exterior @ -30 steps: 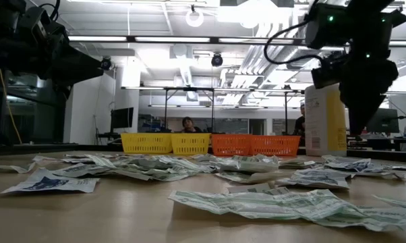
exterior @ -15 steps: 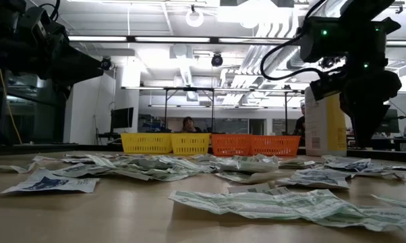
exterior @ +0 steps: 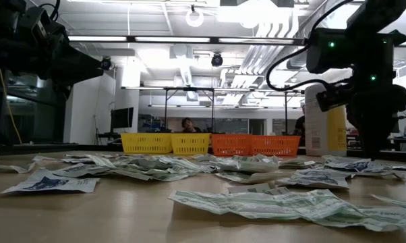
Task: Pick & Place First Aid Supplies
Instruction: Put the gray packet into the right yellow bin
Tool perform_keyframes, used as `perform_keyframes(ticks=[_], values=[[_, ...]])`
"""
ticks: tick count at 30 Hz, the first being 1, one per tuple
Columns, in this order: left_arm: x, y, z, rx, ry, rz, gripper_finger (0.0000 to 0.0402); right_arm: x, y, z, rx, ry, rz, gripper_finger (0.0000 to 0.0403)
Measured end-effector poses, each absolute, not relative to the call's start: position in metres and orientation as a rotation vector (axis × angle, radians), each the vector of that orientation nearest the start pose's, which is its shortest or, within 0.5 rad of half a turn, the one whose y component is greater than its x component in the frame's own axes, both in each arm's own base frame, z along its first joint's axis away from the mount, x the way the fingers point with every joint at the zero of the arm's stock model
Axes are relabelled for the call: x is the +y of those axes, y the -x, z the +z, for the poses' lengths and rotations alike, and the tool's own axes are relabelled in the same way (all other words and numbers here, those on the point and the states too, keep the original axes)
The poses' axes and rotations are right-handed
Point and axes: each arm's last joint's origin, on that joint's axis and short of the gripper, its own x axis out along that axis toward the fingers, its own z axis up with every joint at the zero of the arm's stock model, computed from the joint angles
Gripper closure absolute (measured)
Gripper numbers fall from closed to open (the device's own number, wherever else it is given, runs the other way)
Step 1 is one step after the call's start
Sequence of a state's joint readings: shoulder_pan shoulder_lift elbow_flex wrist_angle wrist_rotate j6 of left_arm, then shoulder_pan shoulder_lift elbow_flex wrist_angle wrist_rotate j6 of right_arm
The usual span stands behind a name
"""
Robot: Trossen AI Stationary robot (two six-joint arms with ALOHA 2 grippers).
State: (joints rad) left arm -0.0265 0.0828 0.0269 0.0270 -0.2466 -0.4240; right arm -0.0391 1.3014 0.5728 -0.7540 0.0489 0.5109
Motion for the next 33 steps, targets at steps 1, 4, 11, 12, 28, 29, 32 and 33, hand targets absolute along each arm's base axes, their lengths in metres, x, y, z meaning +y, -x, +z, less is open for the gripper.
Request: perform_keyframes(ticks=[1,4,11,12,28,29,32,33], values=[[0.004,-0.101,0.169,-0.018,0.418,0.223,0.03,-0.009,-0.181,0.143,1.429,-0.402,-0.446,0.0279],[0.004,-0.101,0.169,-0.018,0.418,0.223,0.03,-0.009,-0.181,0.143,1.43,-0.388,-0.438,0.0279],[0.004,-0.101,0.169,-0.018,0.418,0.223,0.03,-0.009,-0.183,0.143,1.41,-0.389,-0.432,0.0279],[0.004,-0.101,0.169,-0.018,0.418,0.223,0.03,-0.009,-0.183,0.143,1.409,-0.39,-0.432,0.0279],[0.004,-0.101,0.169,-0.018,0.418,0.223,0.03,-0.007,-0.174,0.123,1.363,-0.508,-0.441,0.028],[0.004,-0.101,0.169,-0.018,0.418,0.223,0.03,-0.007,-0.174,0.123,1.362,-0.513,-0.443,0.0283],[0.004,-0.101,0.169,-0.018,0.418,0.223,0.03,-0.007,-0.174,0.123,1.363,-0.523,-0.449,0.03],[0.004,-0.101,0.169,-0.018,0.418,0.223,0.03,-0.007,-0.174,0.123,1.362,-0.523,-0.447,0.0309]])
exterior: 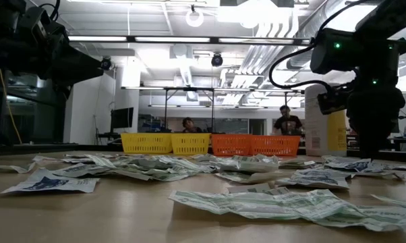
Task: Pick & Place First Aid Supplies
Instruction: Put the gray packet into the right yellow bin
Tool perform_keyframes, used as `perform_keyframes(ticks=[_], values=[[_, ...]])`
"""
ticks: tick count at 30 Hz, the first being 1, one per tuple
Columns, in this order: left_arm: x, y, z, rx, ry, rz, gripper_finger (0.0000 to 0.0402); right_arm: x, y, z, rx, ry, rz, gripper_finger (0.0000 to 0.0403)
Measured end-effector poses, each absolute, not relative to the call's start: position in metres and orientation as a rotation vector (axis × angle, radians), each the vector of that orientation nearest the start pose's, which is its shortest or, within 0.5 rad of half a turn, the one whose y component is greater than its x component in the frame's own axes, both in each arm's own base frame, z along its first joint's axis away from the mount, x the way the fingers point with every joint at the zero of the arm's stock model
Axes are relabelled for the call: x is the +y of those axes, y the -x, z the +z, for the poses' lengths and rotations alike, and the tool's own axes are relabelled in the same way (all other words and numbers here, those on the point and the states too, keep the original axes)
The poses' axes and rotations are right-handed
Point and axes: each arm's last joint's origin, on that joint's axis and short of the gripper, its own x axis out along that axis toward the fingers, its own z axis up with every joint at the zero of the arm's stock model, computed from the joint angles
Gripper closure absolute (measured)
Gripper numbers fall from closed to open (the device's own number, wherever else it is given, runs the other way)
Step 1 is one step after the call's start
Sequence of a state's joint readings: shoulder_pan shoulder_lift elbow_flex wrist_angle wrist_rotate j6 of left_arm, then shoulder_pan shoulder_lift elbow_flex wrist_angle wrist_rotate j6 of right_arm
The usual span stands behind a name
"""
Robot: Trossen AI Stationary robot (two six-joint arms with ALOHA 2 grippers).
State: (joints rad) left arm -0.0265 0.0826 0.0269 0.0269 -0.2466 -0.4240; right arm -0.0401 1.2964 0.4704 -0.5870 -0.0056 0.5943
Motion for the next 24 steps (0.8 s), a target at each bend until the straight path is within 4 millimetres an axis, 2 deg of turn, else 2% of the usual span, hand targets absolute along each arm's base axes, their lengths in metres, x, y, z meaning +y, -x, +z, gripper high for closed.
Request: perform_keyframes(ticks=[9,13,18,24], values=[[0.004,-0.101,0.169,-0.018,0.418,0.223,0.03,-0.006,-0.174,0.122,1.358,-0.532,-0.438,0.0395],[0.004,-0.101,0.169,-0.019,0.418,0.223,0.03,-0.007,-0.172,0.126,1.318,-0.541,-0.467,0.0394],[0.004,-0.101,0.169,-0.018,0.418,0.223,0.03,-0.009,-0.167,0.141,1.185,-0.569,-0.525,0.0399],[0.004,-0.101,0.169,-0.018,0.418,0.223,0.03,-0.009,-0.168,0.161,1.013,-0.605,-0.481,0.0401]])
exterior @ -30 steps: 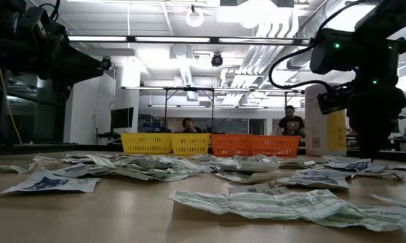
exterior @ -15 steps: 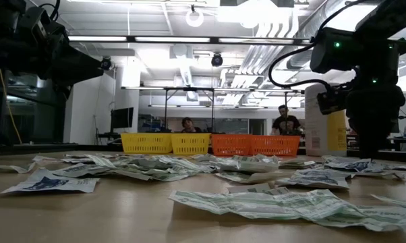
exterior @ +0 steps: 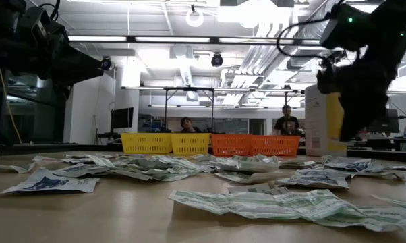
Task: Pick & Place First Aid Supplies
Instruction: Put the gray packet into the right yellow bin
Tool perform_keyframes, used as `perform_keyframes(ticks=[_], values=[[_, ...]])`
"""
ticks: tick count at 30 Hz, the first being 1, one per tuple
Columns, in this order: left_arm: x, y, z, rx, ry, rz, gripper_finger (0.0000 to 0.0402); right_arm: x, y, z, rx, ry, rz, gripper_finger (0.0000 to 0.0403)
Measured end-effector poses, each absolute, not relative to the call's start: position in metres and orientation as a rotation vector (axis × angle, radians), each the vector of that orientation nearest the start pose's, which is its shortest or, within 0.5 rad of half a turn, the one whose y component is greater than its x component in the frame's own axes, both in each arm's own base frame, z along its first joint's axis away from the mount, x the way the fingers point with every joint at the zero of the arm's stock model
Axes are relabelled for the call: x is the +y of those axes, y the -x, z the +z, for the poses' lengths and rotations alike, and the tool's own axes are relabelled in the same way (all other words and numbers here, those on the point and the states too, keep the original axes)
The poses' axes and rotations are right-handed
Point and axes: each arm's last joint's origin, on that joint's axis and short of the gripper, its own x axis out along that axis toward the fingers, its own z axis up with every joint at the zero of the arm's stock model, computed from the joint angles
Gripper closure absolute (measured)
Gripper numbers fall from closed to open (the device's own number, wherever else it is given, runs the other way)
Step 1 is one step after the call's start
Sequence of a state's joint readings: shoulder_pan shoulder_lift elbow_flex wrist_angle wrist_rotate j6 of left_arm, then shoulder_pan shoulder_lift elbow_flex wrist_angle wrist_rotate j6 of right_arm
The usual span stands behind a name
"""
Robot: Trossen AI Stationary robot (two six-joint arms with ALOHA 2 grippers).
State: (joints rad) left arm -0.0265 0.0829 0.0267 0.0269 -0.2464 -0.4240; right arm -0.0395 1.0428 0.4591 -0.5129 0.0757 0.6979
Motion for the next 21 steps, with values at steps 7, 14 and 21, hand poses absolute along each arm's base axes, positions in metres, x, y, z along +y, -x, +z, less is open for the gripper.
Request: perform_keyframes(ticks=[7,14,21], values=[[0.004,-0.101,0.169,-0.018,0.418,0.222,0.03,-0.01,-0.181,0.174,0.825,-0.584,-0.42,0.0402],[0.004,-0.101,0.169,-0.018,0.418,0.221,0.03,-0.02,-0.196,0.196,0.718,-0.437,-0.342,0.0402],[0.004,-0.101,0.169,-0.018,0.418,0.221,0.03,-0.043,-0.22,0.228,0.747,-0.225,-0.271,0.0402]])
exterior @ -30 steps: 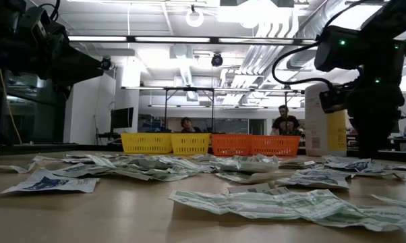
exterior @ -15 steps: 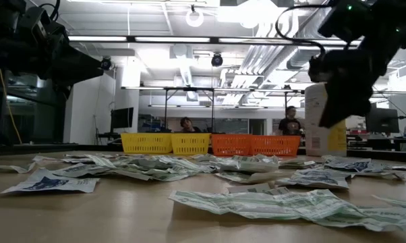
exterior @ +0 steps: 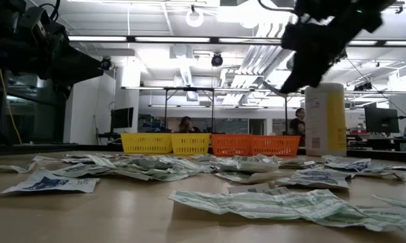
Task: Pick & Place First Aid Supplies
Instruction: Put the gray packet into the right yellow bin
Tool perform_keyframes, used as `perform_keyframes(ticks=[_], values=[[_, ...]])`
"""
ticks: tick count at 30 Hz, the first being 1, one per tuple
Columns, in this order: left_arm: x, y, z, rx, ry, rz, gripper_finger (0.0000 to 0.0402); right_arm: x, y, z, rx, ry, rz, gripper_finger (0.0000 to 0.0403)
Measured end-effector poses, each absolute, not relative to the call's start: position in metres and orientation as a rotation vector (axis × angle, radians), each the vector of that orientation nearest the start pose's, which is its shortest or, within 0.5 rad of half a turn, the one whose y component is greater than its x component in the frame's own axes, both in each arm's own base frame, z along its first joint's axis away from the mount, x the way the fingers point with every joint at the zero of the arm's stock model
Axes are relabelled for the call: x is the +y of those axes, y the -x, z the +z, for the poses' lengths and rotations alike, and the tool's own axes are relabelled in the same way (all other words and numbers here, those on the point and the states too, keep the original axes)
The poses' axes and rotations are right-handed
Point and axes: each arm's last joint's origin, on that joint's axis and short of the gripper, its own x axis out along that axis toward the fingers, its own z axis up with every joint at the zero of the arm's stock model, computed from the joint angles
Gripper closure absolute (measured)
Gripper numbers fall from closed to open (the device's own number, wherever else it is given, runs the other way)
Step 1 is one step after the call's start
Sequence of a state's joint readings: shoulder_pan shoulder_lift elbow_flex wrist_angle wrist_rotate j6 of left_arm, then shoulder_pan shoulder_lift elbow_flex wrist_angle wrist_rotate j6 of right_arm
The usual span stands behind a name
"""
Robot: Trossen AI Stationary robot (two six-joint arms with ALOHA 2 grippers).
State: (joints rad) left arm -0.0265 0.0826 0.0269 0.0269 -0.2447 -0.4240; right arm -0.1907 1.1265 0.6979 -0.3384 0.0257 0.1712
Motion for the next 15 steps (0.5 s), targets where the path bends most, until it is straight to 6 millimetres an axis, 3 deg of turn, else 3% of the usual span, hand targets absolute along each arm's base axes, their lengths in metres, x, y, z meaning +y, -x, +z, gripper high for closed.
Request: perform_keyframes(ticks=[7,15], values=[[0.004,-0.101,0.169,-0.018,0.418,0.221,0.03,-0.084,-0.261,0.243,0.804,-0.096,-0.252,0.0402],[0.004,-0.101,0.169,-0.017,0.418,0.22,0.03,-0.151,-0.318,0.246,0.804,-0.196,-0.34,0.0403]])
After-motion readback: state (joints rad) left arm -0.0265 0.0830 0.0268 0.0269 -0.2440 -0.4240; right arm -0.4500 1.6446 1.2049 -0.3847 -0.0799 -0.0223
